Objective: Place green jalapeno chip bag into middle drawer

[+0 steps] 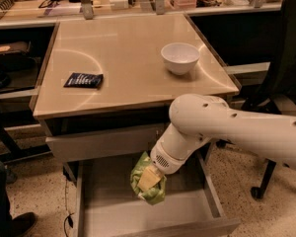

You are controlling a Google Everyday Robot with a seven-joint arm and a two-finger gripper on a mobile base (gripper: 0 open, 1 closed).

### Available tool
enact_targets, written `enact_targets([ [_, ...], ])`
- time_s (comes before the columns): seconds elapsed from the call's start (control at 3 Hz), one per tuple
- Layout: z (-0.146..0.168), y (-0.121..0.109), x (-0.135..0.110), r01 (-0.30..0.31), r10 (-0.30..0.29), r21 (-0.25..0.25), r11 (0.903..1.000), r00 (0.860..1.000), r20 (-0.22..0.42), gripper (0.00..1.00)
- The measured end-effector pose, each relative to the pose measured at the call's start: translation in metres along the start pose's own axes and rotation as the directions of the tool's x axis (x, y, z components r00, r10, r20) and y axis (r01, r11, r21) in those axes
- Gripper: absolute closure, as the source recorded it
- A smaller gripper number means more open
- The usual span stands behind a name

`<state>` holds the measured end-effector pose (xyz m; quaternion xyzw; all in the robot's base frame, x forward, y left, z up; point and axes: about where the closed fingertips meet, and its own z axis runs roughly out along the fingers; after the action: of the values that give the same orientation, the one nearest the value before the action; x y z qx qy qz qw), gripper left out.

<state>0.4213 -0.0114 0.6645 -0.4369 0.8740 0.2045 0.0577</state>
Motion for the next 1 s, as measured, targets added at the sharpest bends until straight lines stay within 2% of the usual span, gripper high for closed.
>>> enact_targets([
  [0.33,0.035,-0.008,0.004,-0.046,0.047,-0.024,0.9986,0.998,0.029,1.0],
  [0.67,0.081,-0.025,0.01,-0.112,0.117,-0.054,0.9922,0.989,0.087,1.0],
  [1.0,0.12,-0.036,0.014,-0.158,0.171,-0.111,0.9813,0.978,0.119,1.0],
])
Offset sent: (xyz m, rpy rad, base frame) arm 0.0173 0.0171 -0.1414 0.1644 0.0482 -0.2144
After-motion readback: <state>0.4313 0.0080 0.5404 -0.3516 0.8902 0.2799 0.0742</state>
